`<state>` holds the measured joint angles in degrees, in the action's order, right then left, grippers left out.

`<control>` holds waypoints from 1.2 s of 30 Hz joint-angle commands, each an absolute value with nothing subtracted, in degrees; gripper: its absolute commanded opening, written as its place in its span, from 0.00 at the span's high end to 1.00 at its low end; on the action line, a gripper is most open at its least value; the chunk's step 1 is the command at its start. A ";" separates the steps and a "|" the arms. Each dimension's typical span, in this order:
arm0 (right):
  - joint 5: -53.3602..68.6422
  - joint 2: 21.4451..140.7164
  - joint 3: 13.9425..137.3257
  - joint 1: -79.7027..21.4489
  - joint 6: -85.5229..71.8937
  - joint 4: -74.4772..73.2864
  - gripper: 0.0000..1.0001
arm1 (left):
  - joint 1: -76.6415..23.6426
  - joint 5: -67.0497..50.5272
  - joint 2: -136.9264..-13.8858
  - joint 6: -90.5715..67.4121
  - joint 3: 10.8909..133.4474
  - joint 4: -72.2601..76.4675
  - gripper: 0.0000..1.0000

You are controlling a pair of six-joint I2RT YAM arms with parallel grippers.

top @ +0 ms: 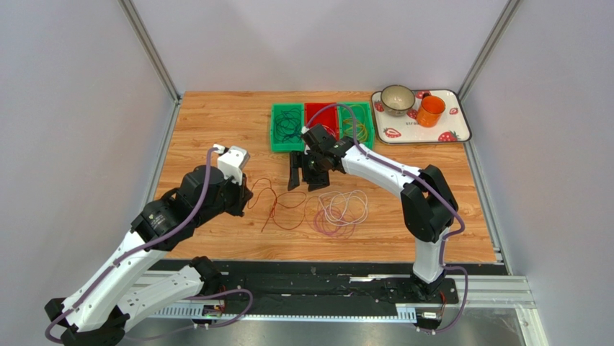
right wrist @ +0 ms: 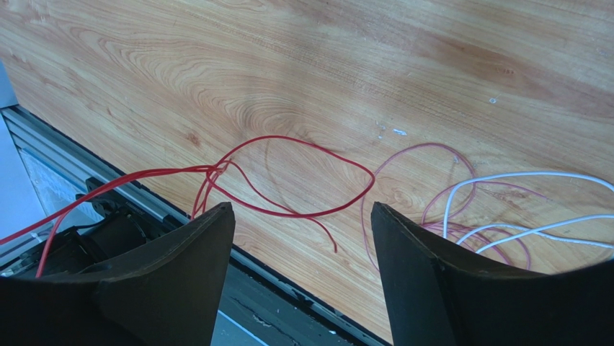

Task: Untangle the cables
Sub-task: Move the cable to the center of the board.

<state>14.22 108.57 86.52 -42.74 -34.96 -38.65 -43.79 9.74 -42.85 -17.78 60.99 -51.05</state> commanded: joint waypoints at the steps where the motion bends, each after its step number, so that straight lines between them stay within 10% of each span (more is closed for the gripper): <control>1: 13.80 109.95 87.01 -43.85 -36.74 -37.79 0.27 | -44.03 10.55 -42.98 -16.70 60.91 -49.04 1.00; 13: 12.39 111.18 87.36 -44.30 -39.99 -38.50 0.41 | -44.03 10.64 -42.89 -16.87 60.73 -49.04 1.00; 25: 12.22 113.82 90.26 -44.56 -40.17 -38.67 1.00 | -44.03 10.02 -42.28 -16.87 60.73 -48.87 1.00; 36: 15.82 102.76 80.45 -44.65 -45.59 -35.61 0.56 | -44.03 10.02 -42.10 -16.96 60.64 -48.78 1.00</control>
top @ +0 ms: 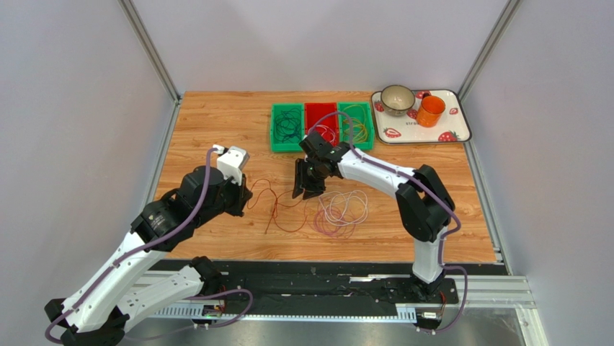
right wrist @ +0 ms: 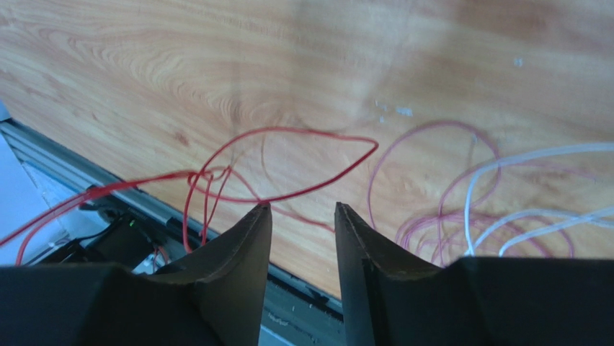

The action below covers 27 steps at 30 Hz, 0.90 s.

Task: Untangle the cables
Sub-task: Move the cable to the center of the board.

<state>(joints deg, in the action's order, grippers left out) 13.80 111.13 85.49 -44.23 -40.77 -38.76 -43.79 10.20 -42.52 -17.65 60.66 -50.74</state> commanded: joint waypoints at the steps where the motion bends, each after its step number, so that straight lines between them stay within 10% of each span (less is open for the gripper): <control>1: 15.99 101.79 79.03 -44.65 -46.92 -34.38 0.54 | -44.03 10.02 -42.10 -16.79 60.56 -48.69 1.00; 19: 13.01 108.62 79.54 -44.91 -66.00 -21.27 0.42 | -44.03 8.70 -41.84 -16.87 60.38 -48.52 1.00; 25: 11.43 110.13 80.16 -44.91 -66.10 -21.53 0.50 | -44.03 8.61 -41.66 -16.79 60.47 -48.43 1.00; 27: 11.25 110.13 80.07 -44.91 -65.57 -21.53 0.71 | -44.03 8.70 -41.66 -16.79 60.38 -48.43 1.00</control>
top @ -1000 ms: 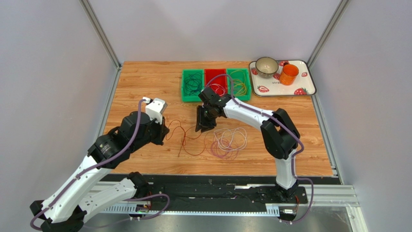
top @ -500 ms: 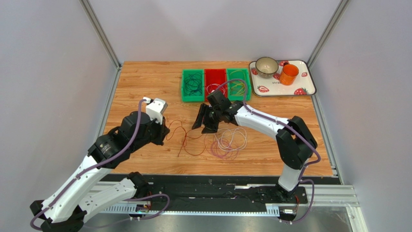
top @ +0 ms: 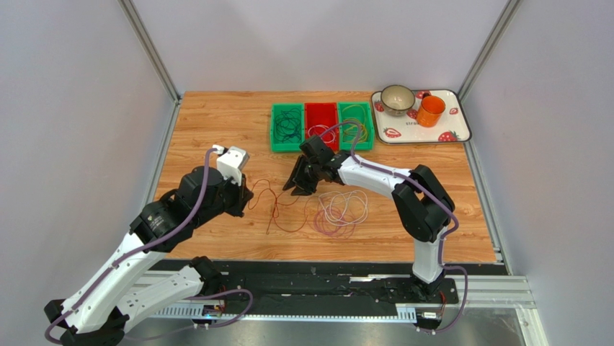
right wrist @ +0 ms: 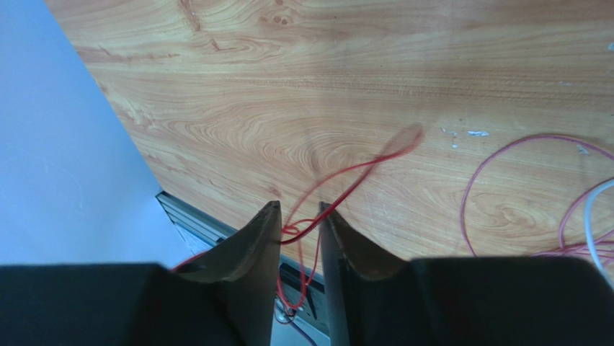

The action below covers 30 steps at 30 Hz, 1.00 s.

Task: Untangle the cables
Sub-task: Move the cable to the center of the board.

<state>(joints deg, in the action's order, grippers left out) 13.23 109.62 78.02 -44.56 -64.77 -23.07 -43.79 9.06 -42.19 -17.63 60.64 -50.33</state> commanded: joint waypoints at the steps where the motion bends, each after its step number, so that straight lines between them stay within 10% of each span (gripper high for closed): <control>1: 11.25 110.13 80.07 -44.83 -65.31 -21.53 0.81 | -44.03 8.70 -41.75 -16.79 60.47 -48.43 1.00; 2: 11.34 110.04 80.07 -44.82 -64.95 -21.62 1.00 | -44.03 8.70 -41.66 -16.79 60.47 -48.43 1.00; 20: 3.35 83.25 71.19 -27.87 -48.61 -33.66 1.00 | -43.95 27.51 -41.57 -15.91 75.67 -61.52 1.00; 30: 14.32 78.92 74.08 -28.73 -40.35 -28.74 1.00 | -43.95 13.81 -44.12 -16.96 72.69 -52.23 1.00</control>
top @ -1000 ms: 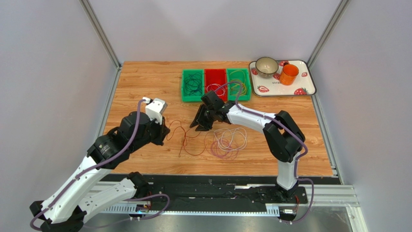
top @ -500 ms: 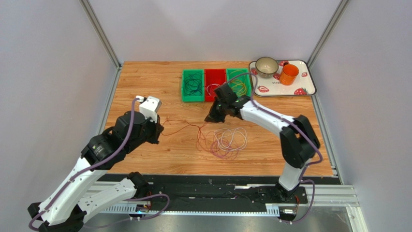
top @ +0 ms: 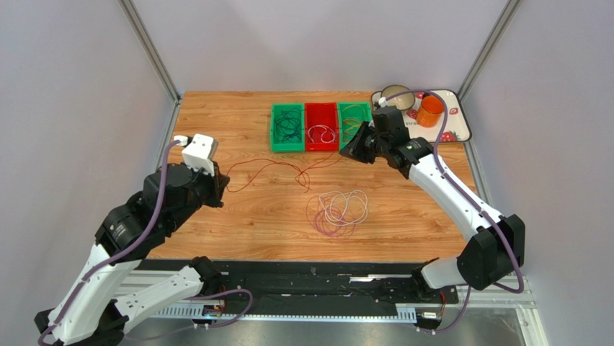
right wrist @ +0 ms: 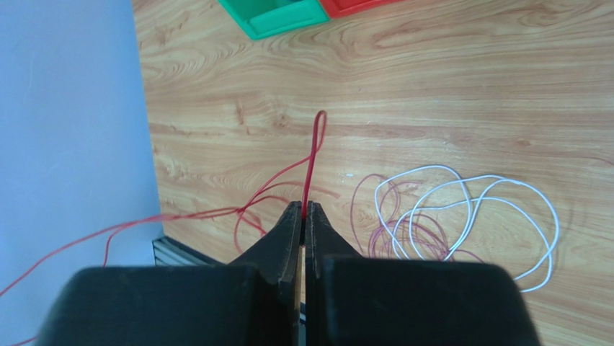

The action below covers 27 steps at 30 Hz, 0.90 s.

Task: Untangle the cables
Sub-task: Move the cable to the center of the board.

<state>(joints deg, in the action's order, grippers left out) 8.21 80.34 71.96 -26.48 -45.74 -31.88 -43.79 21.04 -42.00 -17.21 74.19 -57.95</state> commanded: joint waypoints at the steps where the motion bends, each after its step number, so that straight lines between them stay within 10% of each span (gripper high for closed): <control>1: 15.37 79.10 75.66 -29.35 -38.69 -28.39 1.00 | -43.95 12.67 -45.25 -17.14 72.51 -51.25 1.00; 12: 23.29 79.28 78.05 -38.23 -33.75 -22.41 0.97 | -43.95 -4.92 -55.10 -20.48 70.49 -36.48 1.00; 27: 21.98 73.13 100.17 -36.83 -30.15 -32.34 1.00 | -43.86 12.65 -61.78 -25.05 63.02 -37.88 1.00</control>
